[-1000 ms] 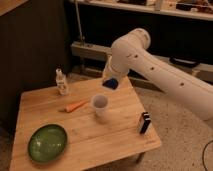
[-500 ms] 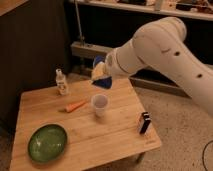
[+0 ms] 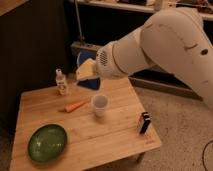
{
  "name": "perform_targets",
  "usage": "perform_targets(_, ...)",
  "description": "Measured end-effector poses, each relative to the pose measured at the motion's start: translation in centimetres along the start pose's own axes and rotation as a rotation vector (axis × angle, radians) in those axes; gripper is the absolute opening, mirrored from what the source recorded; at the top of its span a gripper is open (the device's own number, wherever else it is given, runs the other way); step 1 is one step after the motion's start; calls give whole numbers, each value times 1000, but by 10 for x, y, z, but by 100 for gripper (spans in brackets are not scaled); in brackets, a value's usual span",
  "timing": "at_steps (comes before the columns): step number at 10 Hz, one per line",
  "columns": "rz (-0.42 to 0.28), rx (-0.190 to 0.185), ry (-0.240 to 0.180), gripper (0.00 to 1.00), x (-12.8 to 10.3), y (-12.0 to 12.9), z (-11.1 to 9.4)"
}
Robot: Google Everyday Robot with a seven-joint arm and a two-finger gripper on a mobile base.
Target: Place the white sponge in the ceramic bowl
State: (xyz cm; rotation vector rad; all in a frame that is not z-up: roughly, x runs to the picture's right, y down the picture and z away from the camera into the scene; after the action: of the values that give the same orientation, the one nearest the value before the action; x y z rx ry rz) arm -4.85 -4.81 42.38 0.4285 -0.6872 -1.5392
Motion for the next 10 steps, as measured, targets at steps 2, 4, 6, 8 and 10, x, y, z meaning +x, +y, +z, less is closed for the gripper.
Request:
perform_targets(2,0,0,0,19,0,0,0)
perform_targets(4,0,1,-1,19,0,0,0)
perform_targets(6,0,1,-1,19,0,0,1)
perform_targets(8,0,-1,-1,19,1,1,1)
perform_targets(10,-40,-14,-5,19,12,-10,6)
